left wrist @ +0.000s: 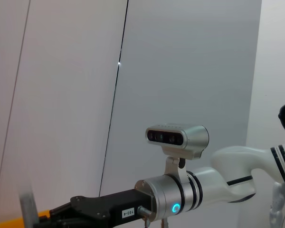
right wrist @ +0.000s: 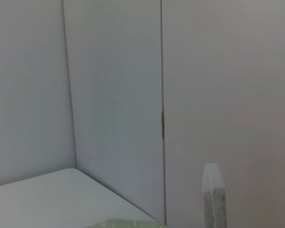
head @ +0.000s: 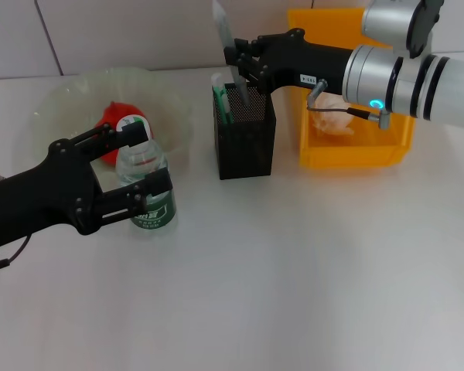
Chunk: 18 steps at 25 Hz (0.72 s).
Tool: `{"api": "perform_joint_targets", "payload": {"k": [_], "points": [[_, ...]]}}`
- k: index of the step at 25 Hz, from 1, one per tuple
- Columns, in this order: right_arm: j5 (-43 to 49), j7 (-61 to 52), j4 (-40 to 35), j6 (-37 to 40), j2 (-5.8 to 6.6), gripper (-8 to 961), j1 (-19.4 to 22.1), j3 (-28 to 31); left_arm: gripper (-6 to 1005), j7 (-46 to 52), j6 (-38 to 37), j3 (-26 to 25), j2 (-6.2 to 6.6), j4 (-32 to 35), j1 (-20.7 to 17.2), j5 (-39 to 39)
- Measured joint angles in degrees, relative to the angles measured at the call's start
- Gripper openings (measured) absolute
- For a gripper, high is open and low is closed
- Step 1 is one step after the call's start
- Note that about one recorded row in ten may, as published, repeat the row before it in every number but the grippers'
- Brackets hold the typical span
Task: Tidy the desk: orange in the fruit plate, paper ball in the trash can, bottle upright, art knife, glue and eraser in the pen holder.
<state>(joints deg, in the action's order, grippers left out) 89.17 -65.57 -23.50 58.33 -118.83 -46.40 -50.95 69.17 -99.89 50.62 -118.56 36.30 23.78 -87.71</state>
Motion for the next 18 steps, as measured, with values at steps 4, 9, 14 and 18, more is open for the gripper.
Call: {"api": "perform_joint_targets", "payload": {"k": [4, 9, 14, 18], "points": [[-0.04, -0.1, -0.03, -0.04, -0.04, 123, 0.04, 0.04, 806, 0.0, -0.26, 0.0, 0.0, 0.0, -0.06, 0.0], [-0.14, -0.75, -0.17, -0.13, -0.09, 124, 0.18, 0.16, 806, 0.0, -0.4, 0.0, 0.0, 0.0, 0.02, 0.0], [-0.15, -0.92, -0.27, -0.16, -0.09, 138, 0.28, 0.17, 806, 0.0, -0.4, 0.0, 0.0, 0.0, 0.28, 0.0], [-0.15, -0.71, -0.4, -0.16, -0.09, 153, 0.34, 0.07, 806, 0.0, -0.38, 0.0, 0.0, 0.0, 0.4, 0.0]]}}
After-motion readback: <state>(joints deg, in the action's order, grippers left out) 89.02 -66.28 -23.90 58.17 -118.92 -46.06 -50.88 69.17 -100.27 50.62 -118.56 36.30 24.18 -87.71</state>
